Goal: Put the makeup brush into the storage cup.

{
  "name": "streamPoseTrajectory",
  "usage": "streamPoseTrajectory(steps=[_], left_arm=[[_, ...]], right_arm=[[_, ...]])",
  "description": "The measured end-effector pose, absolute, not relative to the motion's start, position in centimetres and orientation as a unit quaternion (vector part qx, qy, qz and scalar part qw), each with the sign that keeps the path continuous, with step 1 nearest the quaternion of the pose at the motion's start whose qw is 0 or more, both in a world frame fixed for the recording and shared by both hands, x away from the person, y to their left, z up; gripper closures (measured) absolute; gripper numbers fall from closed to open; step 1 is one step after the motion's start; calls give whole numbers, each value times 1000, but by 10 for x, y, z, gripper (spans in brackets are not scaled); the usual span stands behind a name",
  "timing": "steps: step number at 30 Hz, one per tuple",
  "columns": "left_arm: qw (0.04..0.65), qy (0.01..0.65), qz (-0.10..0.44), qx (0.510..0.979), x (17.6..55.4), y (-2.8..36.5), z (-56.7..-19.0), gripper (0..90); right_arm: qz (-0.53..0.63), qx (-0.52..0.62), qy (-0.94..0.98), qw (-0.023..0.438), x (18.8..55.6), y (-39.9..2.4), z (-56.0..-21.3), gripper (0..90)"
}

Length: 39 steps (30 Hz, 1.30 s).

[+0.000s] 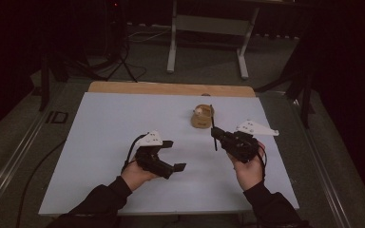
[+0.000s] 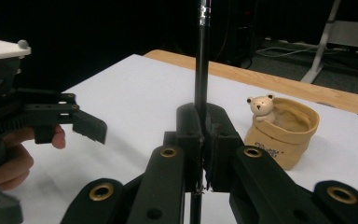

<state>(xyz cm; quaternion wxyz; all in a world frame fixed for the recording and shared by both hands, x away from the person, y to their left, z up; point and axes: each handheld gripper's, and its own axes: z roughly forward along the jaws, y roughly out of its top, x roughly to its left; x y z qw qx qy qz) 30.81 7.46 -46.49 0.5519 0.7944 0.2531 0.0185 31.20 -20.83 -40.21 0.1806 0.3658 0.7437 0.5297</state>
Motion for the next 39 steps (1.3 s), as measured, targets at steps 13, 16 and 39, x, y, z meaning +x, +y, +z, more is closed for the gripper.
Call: streamPoseTrajectory(steps=[13, 16, 39], left_arm=[[572, 260, -26, 778, 325, 40, -466, 85], [580, 261, -31, 771, 326, 35, -465, 86], [598, 277, 4, 752, 323, -2, -460, 560]], right_arm=[[529, 359, 746, 184, 314, -201, -401, 860], [531, 358, 746, 183, 315, -201, -401, 860], [530, 352, 749, 183, 314, -192, -406, 860]])
